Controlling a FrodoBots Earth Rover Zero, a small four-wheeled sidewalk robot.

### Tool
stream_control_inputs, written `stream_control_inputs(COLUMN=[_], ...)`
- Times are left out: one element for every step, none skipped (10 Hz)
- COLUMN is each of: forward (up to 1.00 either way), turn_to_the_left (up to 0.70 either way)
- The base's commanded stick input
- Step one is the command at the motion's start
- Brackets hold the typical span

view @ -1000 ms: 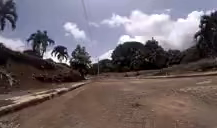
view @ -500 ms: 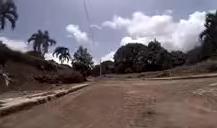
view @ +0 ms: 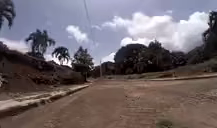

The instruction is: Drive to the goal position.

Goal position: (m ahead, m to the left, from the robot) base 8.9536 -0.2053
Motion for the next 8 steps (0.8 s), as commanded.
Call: stream_control_inputs(forward=[0.7, 0.7, 0.7, 0.7, 0.7, 0.7, 0.7, 0.7], turn_to_the_left=[0.0, 0.0, 0.0, 0.0, 0.0, 0.0, 0.0, 0.0])
